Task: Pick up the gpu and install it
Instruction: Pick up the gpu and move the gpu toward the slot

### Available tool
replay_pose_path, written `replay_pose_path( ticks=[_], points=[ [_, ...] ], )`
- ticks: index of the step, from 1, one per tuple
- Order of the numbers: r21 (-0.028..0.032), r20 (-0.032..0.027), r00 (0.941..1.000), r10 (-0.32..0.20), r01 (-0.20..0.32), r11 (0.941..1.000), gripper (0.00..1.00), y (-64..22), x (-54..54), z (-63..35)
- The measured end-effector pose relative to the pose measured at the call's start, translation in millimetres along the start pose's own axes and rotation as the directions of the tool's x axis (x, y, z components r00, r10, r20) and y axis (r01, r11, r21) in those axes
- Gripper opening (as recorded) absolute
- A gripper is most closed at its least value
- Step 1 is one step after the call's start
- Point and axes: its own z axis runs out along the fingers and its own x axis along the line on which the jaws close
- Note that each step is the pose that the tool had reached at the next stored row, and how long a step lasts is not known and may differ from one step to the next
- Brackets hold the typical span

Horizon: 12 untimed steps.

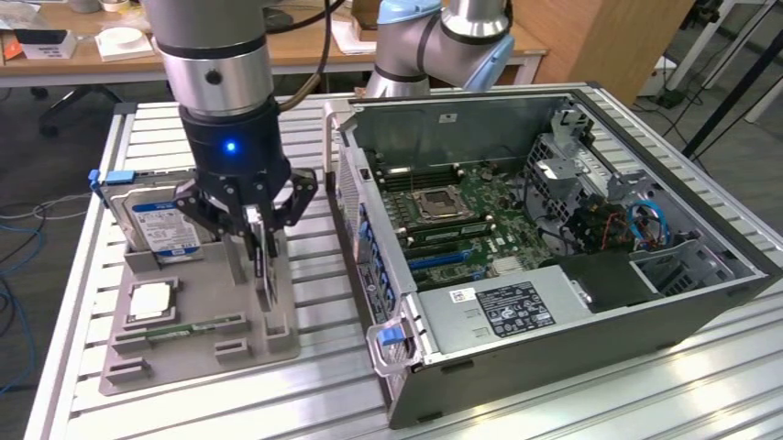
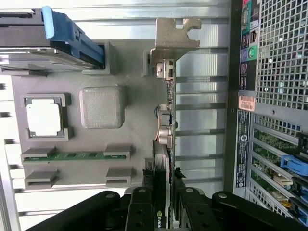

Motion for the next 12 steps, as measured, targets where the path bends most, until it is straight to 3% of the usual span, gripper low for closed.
replay_pose_path(
  ticks=[12],
  points=[
    [0.0092,0.0006,1.0,0.0,0.0,1.0,0.26,-0.9,-0.4,-8.8]
  ],
)
